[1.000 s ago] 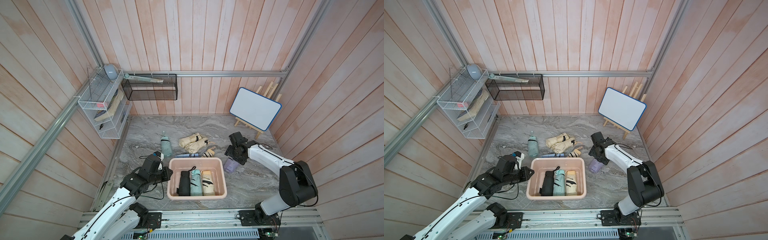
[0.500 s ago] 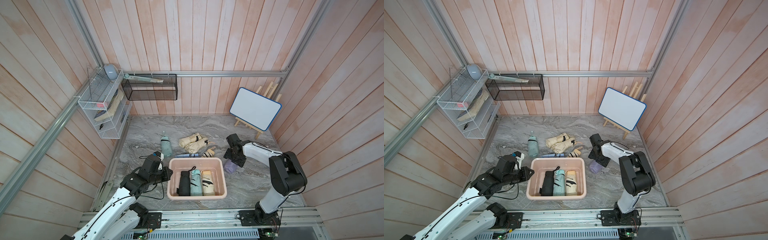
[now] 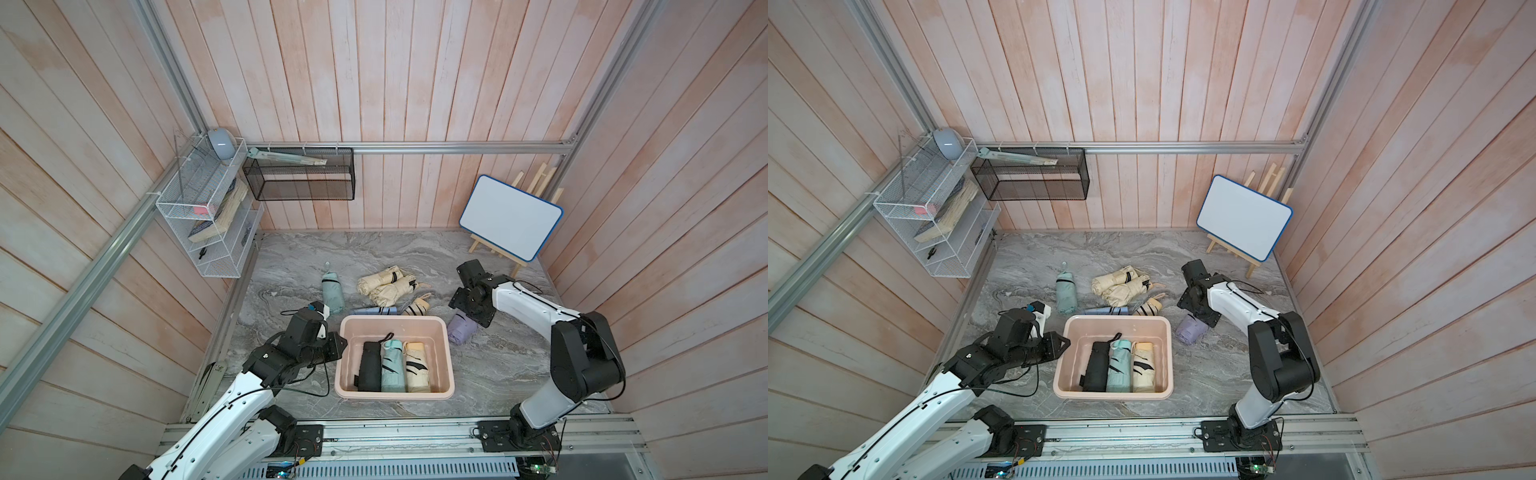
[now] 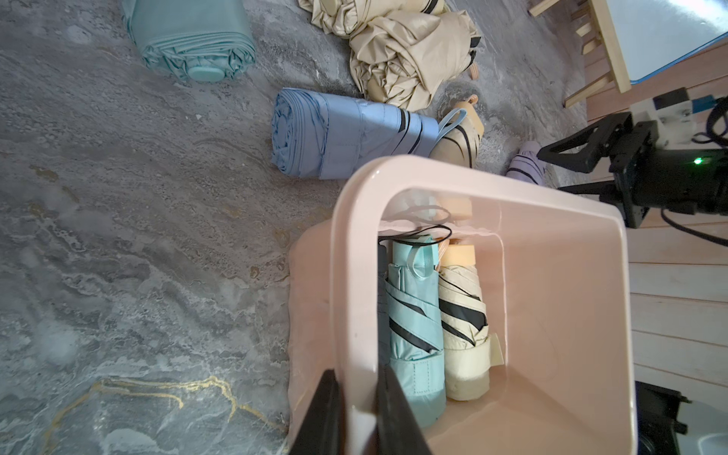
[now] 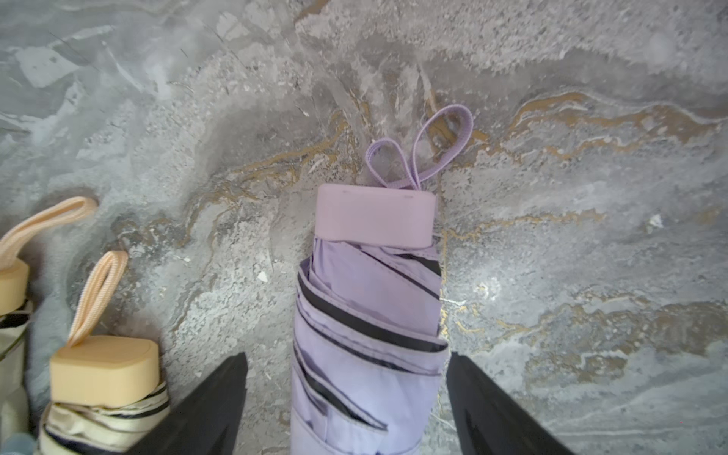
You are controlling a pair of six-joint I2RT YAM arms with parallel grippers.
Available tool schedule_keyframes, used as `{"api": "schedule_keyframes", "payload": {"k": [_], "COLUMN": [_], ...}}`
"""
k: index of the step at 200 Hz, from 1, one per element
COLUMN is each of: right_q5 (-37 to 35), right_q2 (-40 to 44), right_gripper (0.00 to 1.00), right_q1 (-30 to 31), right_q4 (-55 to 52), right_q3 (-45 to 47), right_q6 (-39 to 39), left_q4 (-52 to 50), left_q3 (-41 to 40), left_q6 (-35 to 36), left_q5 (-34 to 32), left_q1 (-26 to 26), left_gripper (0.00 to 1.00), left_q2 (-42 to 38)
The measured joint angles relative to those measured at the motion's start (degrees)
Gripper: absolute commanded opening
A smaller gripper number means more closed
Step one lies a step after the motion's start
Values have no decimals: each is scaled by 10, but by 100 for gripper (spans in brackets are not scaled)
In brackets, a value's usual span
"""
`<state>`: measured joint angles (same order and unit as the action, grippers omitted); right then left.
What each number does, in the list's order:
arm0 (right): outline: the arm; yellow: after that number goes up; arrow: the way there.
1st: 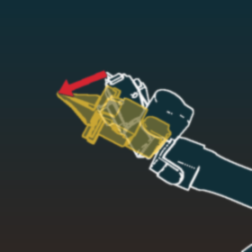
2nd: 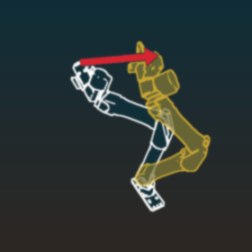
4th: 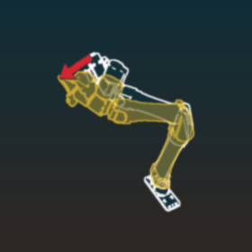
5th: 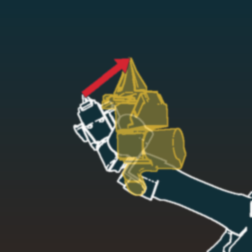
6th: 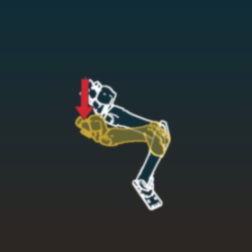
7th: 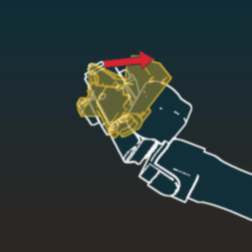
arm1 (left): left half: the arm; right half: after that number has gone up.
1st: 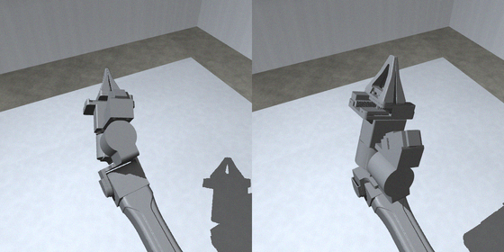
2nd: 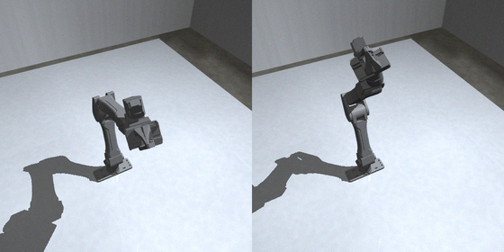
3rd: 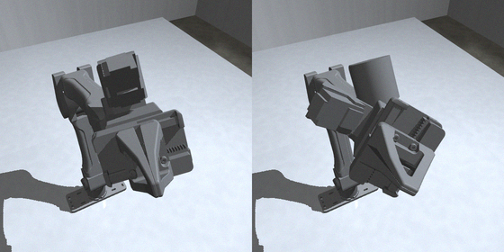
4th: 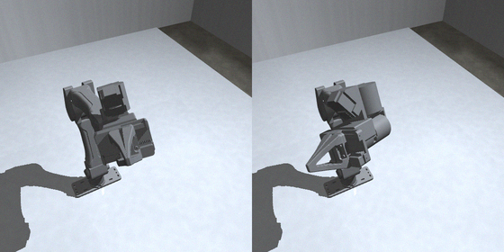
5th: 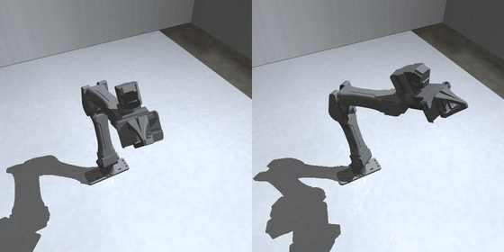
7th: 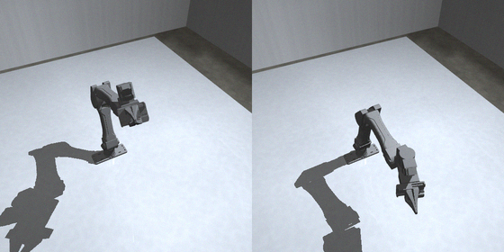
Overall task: Put the umbrella into the storage box
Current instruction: Pick up the umbrella from the center of the board.
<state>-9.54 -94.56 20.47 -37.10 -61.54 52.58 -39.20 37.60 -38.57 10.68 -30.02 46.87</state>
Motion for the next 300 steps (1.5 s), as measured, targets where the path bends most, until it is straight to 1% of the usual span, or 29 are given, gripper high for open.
{"api": "schedule_keyframes", "payload": {"k": [34,84,146,155,190,248,264,289,300], "right_q5": [15,26,30,31,36,49,50,51,33], "right_q2": [-21,-40,-32,-27,27,164,196,230,238], "right_gripper": [84,73,49,46,38,36,36,36,36], "right_q1": [0,0,-5,-5,-5,2,17,61,85], "right_q4": [16,42,53,54,48,13,-8,-40,-56], "right_q3": [27,41,45,49,69,77,72,45,28], "right_q6": [6,14,12,12,12,12,14,24,27], "left_q4": [0,0,0,0,0,1,2,13,14], "left_q3": [0,1,1,1,1,1,0,-1,-1], "left_q6": [0,0,0,0,0,-3,-5,-7,-7], "left_q5": [0,0,0,0,0,5,7,14,13], "left_q1": [0,0,0,0,0,0,0,0,0], "left_gripper": [0,0,0,0,0,0,0,0,0], "left_q2": [1,2,2,2,2,2,2,9,10]}}
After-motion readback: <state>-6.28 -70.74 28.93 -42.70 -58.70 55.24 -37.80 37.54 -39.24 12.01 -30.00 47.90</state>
